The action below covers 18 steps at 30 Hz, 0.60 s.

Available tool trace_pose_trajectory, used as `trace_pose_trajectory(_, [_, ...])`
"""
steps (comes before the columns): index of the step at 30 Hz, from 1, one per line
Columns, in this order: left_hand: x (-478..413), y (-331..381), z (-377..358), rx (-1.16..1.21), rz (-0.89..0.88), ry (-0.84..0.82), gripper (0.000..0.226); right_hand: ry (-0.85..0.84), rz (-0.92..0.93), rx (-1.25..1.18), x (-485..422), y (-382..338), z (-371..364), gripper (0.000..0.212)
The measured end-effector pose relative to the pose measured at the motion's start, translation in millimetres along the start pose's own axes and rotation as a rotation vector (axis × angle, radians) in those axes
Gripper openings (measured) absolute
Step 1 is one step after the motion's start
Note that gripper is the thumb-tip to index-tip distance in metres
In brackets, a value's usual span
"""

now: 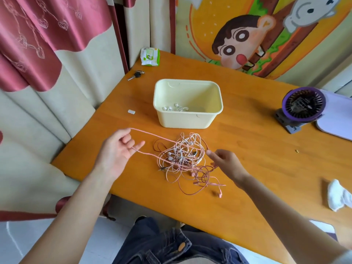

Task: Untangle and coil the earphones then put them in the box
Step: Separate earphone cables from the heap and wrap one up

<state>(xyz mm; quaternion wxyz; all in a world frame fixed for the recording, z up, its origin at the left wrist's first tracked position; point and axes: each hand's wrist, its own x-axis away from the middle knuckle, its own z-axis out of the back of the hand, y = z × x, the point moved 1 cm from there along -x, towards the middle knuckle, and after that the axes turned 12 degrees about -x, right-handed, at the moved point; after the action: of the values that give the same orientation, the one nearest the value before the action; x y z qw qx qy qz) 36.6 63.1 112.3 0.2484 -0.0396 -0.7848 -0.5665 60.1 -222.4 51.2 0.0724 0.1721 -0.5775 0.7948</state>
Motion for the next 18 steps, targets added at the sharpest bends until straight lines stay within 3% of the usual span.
trace_pose_trajectory(2, [-2, 9, 11, -0.216, -0.046, -0.045, 0.03, 0.032, -0.085, -0.198, -2, 2, -7, 0.039])
trace_pose_trajectory(4, [0, 17, 28, -0.62, -0.212, -0.109, 0.026, 0.098, -0.118, -0.208, -4, 4, -13, 0.04])
trace_pose_trajectory(7, [3, 28, 50, -1.251, -0.491, -0.123, 0.023, 0.176, -0.065, -0.021, -7, 3, -19, 0.045])
trace_pose_trajectory(9, [3, 39, 62, -1.522, -0.528, -0.068, 0.027, 0.225, -0.018, 0.165, -8, -2, -31, 0.046])
trace_pose_trajectory(11, [-1, 44, 70, -1.548, -0.525, -0.029, 0.027, 0.281, 0.035, 0.219, -8, -12, -44, 0.045])
trace_pose_trajectory(13, [-9, 49, 78, -1.22, -0.437, -0.064, 0.022, 0.314, 0.03, 0.067, -10, -22, -59, 0.044])
trace_pose_trajectory(15, [-17, 54, 82, -0.893, -0.342, -0.072, 0.02, 0.283, -0.013, -0.274, -10, -35, -72, 0.041])
trace_pose_trajectory(17, [-24, 54, 87, -0.962, -0.424, -0.021, 0.018, 0.246, -0.014, -0.422, -8, -48, -85, 0.039])
trace_pose_trajectory(18, [-29, 52, 90, -1.065, -0.49, 0.011, 0.017, 0.252, 0.004, -0.34, -5, -55, -89, 0.039])
